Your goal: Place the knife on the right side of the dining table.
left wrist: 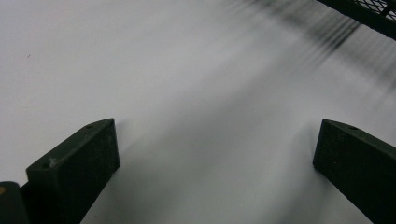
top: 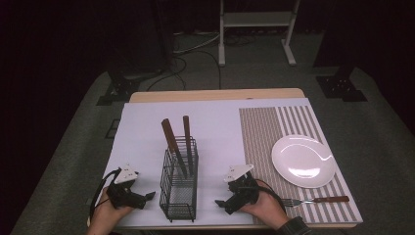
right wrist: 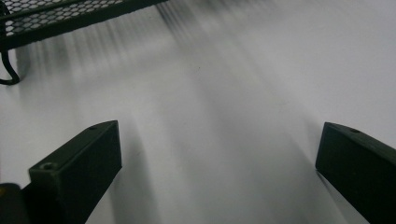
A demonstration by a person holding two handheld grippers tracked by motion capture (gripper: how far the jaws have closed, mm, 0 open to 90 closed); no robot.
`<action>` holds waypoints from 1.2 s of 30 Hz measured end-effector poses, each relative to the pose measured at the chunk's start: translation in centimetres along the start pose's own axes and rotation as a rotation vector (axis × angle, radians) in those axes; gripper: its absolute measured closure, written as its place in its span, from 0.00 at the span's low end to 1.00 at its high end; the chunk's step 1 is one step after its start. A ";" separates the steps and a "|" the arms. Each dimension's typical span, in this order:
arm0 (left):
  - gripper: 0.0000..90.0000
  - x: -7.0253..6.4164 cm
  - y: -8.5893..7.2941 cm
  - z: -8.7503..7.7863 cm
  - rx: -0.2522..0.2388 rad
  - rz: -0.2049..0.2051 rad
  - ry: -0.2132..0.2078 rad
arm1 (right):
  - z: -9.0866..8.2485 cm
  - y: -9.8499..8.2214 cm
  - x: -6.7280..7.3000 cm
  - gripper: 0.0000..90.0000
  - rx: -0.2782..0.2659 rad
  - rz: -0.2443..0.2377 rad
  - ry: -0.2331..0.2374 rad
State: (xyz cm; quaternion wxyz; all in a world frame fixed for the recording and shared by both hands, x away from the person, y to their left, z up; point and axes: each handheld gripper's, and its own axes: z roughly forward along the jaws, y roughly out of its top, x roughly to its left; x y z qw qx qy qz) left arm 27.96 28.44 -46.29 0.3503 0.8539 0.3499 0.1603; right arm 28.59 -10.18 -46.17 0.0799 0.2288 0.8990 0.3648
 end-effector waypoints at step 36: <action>0.00 0.0 0.0 0.0 0.002 0.001 0.000 | -3.5 4.8 -2.2 0.00 -0.131 0.021 0.008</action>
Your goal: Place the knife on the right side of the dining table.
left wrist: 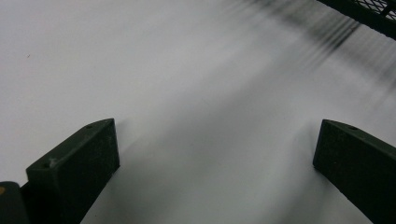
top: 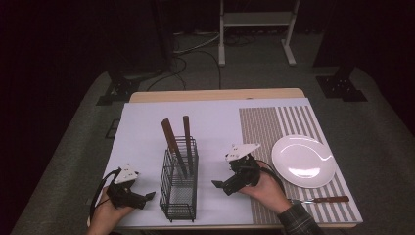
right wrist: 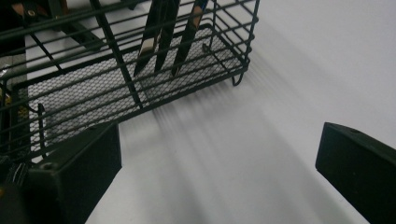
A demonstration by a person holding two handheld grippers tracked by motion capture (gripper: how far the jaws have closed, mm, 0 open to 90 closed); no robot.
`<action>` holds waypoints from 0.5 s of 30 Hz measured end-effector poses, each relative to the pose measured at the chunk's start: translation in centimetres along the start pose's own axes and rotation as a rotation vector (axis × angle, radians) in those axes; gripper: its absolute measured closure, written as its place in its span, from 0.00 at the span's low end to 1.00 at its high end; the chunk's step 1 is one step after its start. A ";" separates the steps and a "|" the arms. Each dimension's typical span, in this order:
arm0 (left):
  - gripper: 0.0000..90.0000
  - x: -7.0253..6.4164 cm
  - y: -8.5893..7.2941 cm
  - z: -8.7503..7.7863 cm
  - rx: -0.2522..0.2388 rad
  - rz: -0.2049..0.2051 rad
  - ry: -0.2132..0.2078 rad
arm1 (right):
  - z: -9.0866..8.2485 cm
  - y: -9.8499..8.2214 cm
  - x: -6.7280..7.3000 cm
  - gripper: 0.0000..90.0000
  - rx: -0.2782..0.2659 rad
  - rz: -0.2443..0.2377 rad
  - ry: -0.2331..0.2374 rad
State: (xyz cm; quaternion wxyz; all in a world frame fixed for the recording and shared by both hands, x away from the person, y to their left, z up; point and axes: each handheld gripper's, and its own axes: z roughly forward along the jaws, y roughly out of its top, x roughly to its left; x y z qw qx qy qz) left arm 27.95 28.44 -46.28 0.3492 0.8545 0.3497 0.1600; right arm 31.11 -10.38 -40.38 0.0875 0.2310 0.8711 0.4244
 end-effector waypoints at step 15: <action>0.00 0.0 0.0 0.0 0.001 0.000 -0.001 | -1.2 1.9 -0.6 0.00 -0.045 0.002 -0.007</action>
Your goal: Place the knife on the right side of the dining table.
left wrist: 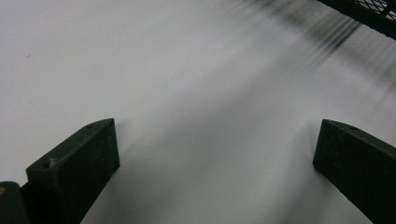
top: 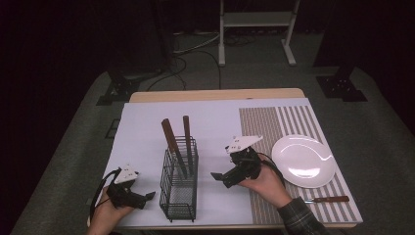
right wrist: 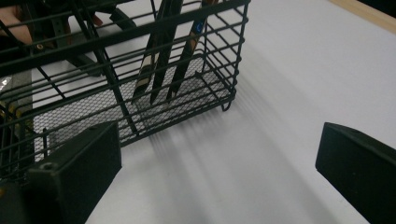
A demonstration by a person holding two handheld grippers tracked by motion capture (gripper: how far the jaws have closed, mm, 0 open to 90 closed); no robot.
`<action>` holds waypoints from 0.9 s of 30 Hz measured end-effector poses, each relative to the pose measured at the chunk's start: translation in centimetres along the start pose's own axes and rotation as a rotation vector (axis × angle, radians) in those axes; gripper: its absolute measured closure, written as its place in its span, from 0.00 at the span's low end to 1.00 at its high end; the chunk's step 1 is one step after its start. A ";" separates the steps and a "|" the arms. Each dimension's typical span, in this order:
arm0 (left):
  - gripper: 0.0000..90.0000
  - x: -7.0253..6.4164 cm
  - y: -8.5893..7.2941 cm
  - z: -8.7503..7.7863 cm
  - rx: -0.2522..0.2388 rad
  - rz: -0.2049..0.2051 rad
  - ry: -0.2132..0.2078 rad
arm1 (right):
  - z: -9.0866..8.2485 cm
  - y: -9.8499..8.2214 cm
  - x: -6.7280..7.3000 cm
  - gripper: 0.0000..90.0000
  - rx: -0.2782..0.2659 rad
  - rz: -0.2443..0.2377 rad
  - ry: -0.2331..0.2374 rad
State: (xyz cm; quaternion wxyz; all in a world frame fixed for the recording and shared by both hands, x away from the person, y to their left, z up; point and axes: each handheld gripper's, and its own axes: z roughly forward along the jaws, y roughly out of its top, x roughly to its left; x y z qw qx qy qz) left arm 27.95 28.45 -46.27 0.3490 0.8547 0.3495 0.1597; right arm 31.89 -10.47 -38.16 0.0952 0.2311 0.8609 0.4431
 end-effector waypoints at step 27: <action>0.00 0.0 0.0 0.0 -0.003 -0.002 0.000 | 0.2 3.9 -0.7 0.08 -0.044 0.001 -0.010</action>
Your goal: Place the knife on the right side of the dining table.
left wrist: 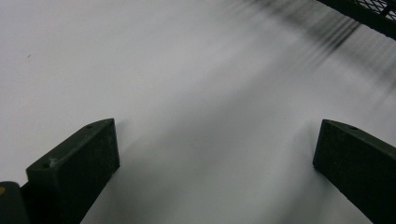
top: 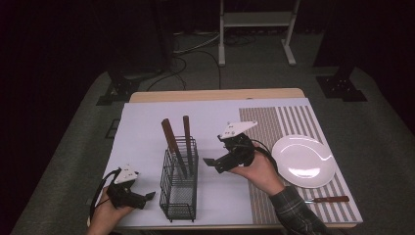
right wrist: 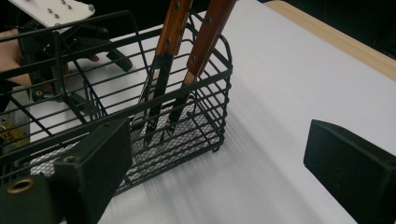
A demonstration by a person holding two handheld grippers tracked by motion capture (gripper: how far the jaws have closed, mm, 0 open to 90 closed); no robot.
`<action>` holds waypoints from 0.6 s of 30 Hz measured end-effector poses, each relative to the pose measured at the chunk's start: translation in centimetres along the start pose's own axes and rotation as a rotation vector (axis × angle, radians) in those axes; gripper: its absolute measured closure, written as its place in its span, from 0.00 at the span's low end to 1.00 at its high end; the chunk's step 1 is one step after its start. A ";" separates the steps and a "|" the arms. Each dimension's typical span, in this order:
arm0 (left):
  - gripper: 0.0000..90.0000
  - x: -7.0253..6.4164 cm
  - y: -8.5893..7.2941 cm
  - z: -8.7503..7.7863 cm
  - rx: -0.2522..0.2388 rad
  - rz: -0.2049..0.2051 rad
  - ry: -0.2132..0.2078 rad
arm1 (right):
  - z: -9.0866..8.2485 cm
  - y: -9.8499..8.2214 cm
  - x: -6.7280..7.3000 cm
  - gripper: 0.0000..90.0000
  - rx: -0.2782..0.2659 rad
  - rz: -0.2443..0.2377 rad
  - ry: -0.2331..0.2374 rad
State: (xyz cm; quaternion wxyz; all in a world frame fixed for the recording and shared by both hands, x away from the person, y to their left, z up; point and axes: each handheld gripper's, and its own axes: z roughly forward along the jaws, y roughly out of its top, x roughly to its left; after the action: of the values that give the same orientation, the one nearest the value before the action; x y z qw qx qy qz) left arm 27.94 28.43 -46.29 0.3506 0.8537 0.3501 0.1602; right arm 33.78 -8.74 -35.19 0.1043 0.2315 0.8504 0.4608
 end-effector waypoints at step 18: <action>0.00 0.0 0.0 0.0 0.000 0.000 0.000 | 1.0 3.2 -0.4 0.16 -0.046 0.002 0.026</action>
State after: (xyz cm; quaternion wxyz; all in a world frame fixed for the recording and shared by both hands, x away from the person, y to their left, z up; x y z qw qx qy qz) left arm 27.94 28.43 -46.29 0.3507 0.8537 0.3500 0.1602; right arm 35.48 -6.66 -33.07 0.0983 0.2240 0.8405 0.4834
